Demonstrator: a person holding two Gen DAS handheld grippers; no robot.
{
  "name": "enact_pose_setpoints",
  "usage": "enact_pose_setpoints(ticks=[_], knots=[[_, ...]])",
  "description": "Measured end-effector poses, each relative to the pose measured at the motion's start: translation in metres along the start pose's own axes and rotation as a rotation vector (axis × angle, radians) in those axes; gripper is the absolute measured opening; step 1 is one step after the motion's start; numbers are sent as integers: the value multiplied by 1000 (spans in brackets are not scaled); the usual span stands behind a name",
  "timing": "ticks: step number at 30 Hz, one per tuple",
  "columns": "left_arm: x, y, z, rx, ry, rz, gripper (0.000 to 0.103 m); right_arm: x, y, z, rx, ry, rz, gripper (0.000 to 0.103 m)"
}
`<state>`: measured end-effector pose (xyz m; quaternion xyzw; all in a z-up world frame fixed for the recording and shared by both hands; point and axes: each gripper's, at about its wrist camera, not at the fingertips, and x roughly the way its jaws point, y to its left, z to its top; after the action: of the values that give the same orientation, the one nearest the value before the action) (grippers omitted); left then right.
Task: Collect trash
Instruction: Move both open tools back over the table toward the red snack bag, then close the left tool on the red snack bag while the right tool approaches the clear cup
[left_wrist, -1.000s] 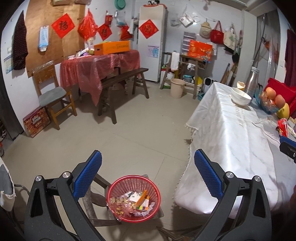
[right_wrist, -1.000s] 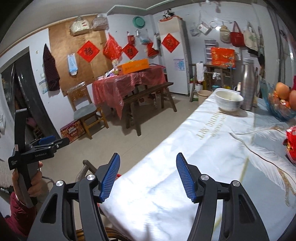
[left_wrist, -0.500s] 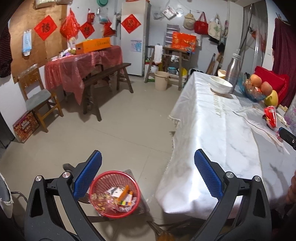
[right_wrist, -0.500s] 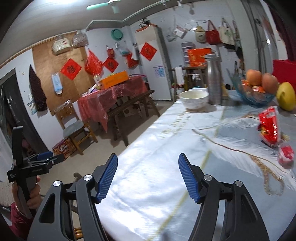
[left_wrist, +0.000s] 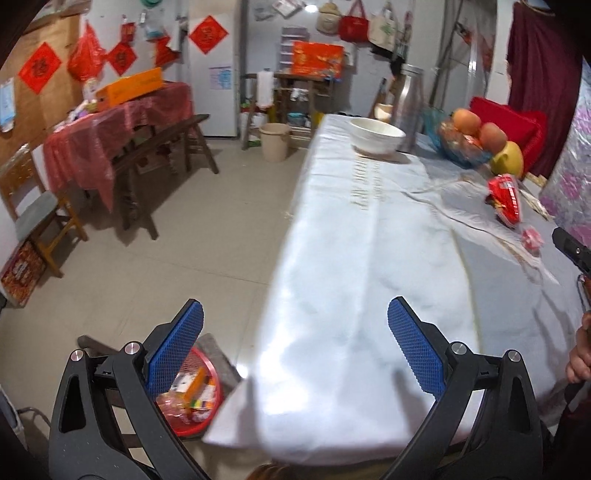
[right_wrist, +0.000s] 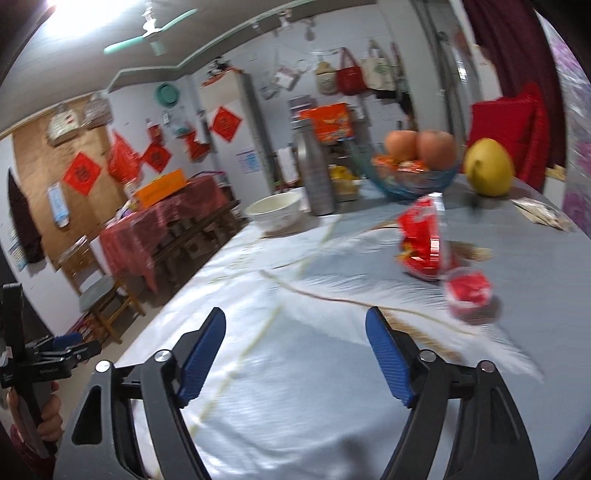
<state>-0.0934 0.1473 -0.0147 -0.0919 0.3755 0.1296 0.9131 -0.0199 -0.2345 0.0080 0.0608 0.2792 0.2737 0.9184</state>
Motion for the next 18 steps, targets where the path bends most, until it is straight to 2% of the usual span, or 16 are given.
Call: enact_pose_setpoints(ticks=[4, 10, 18], knots=[[16, -25, 9, 26, 18, -33, 96, 4, -38, 4, 56, 7, -59, 80], [39, -58, 24, 72, 37, -55, 96, 24, -88, 10, 119, 65, -130, 80], [60, -83, 35, 115, 62, -70, 96, 55, -119, 24, 133, 158, -188, 80]])
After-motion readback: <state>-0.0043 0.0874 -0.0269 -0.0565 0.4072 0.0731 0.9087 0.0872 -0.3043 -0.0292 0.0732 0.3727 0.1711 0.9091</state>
